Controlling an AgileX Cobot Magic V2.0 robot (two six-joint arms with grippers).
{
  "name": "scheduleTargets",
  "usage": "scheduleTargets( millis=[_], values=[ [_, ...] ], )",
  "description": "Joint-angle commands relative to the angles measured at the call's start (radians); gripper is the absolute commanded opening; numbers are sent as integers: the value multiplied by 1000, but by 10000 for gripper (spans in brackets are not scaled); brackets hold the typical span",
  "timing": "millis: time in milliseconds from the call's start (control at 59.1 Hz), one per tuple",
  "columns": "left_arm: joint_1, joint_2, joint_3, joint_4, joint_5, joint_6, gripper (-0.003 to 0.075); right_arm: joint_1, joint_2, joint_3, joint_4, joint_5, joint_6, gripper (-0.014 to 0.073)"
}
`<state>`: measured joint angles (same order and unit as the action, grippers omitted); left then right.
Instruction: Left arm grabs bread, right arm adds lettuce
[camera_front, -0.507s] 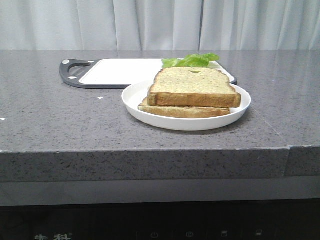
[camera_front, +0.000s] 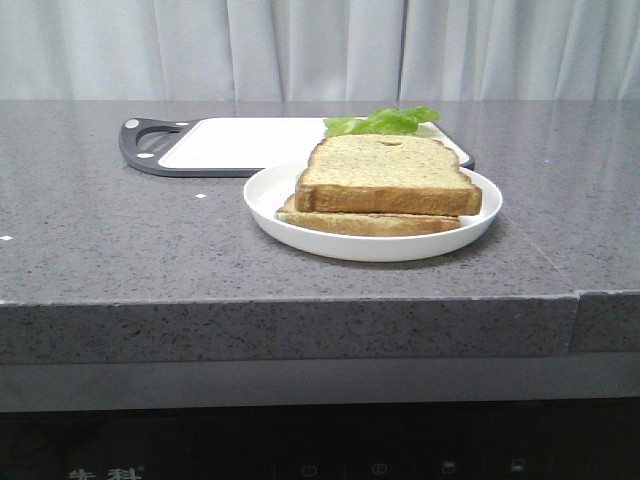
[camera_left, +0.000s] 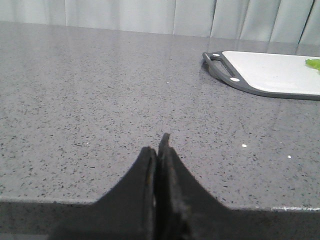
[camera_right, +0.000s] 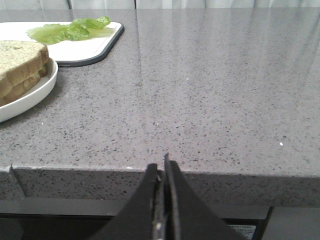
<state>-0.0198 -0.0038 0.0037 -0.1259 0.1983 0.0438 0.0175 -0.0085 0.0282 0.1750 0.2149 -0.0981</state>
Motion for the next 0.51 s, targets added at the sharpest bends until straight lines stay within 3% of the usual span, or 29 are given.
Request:
scheduleTargets(
  millis=[0, 490],
  values=[
    [2, -19, 6, -7, -84, -2, -21, -5, -23, -3, -10, -84, -8, -61],
    [2, -19, 6, -7, -89, -2, -21, -5, -23, -3, -10, -85, -8, -61]
  ],
)
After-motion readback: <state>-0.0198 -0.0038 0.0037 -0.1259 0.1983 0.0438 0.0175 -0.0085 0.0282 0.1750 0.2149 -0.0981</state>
